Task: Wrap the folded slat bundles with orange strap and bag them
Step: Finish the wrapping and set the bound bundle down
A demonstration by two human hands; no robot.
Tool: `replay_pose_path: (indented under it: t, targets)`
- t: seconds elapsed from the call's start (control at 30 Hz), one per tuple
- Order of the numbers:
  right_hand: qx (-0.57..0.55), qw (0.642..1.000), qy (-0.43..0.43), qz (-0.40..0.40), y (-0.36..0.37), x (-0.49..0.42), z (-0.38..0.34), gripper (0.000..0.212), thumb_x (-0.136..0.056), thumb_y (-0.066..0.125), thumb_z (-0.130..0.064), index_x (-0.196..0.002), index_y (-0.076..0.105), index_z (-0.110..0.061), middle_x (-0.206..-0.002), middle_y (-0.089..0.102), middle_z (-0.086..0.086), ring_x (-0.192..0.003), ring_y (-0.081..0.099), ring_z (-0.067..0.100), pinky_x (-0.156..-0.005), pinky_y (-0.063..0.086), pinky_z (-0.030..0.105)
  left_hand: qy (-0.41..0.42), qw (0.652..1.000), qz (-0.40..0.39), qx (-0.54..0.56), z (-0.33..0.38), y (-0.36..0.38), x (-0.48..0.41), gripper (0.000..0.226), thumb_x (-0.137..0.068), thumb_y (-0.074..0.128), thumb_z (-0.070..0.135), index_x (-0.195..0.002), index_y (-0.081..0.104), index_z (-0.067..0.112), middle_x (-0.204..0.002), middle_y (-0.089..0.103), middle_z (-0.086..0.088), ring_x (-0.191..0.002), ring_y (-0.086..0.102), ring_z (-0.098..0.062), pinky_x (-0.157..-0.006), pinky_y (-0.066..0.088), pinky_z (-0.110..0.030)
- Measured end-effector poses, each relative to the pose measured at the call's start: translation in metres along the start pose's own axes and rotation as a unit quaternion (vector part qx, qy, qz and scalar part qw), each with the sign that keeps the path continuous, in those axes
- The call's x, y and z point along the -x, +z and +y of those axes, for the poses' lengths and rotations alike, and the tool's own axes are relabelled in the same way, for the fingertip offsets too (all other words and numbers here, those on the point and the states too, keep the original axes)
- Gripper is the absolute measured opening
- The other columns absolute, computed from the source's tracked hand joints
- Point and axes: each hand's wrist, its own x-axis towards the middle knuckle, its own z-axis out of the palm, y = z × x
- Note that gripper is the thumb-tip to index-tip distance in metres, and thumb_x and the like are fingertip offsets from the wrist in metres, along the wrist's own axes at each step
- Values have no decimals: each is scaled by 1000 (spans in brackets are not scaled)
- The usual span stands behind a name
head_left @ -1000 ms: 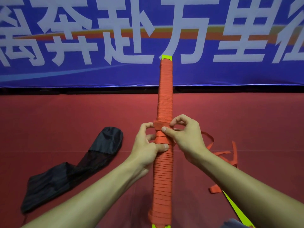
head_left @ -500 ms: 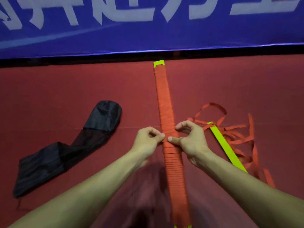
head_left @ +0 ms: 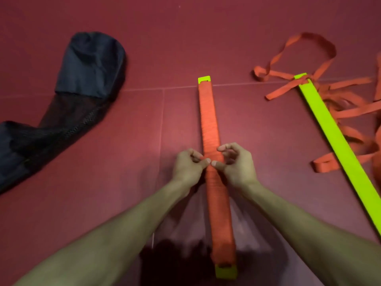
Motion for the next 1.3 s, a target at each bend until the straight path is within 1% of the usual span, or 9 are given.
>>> replay_pose_path:
  t: [0.13,0.3,0.43,0.53,0.63,0.77,0.9,1.1,1.3]
  targets:
    - [76,997,-8,-8,-2,0,12,35,-68,87,-13,-87,62,-26,-75,60,-16,-65,55,2,-64,41,7,-10,1000,18,-15,-23,11,-7,31,-79,81,7,-66,57,22,-67,65,-2,-64,59,-18,-70,55,-42]
    - [140,987,-82,17,-1,-4,17,34,-66,87,-10,-97,74,-18,-125,61,6,-112,60,17,-99,45,23,60,996,-4,-71,-21,11,-15,33,-77,84,10,-65,58,26,-70,66,4,-63,59,-12,-70,52,-31]
    - [136,987,-86,-3,-5,-4,21,30,-70,85,-14,-99,76,-17,-107,66,-1,-100,59,7,-83,32,-4,96,993,-15,-72,-19,8,-18,29,-78,83,10,-69,62,26,-71,67,7,-58,56,3,-65,50,-20]
    - [123,990,-75,3,-7,-1,20,22,-72,84,-13,-91,75,-19,-90,59,-16,-79,59,7,-72,38,0,96,994,-25,-39,-20,6,-19,22,-83,79,14,-69,66,25,-71,69,2,-66,61,-10,-74,56,-35]
    - [137,989,-60,17,-7,-2,19,17,-71,84,-11,-76,71,-22,-85,61,-10,-72,59,12,-73,46,16,91,995,-19,-30,-19,5,-20,19,-81,73,29,-64,67,29,-67,69,6,-70,64,-15,-80,58,-50]
    - [125,991,-5,43,-9,-5,21,22,-72,85,-19,-67,64,-25,-76,66,-1,-66,59,13,-70,48,26,125,991,-16,-46,-15,6,-23,27,-86,71,5,-75,62,29,-72,63,5,-68,62,-12,-79,59,-40]
    - [98,994,28,44,-11,-4,25,27,-71,86,-23,-63,60,-23,-64,64,-5,-56,56,9,-59,43,22,212,970,-36,-115,-16,4,-19,22,-81,75,-2,-92,73,17,-84,56,11,-64,58,3,-71,50,-11]
    - [87,995,32,43,-9,-2,25,24,-72,85,-19,-68,62,-24,-68,64,-8,-61,57,6,-59,40,12,294,946,-29,-134,-24,4,-18,22,-83,72,13,-102,77,3,-92,58,6,-83,68,-20,-82,61,-38]
    - [91,994,28,46,-8,2,23,24,-72,86,-20,-68,63,-24,-65,62,-13,-59,56,0,-57,39,4,331,928,-17,-171,-24,6,-17,22,-83,66,15,-95,77,1,-95,57,7,-85,67,-20,-80,59,-41]
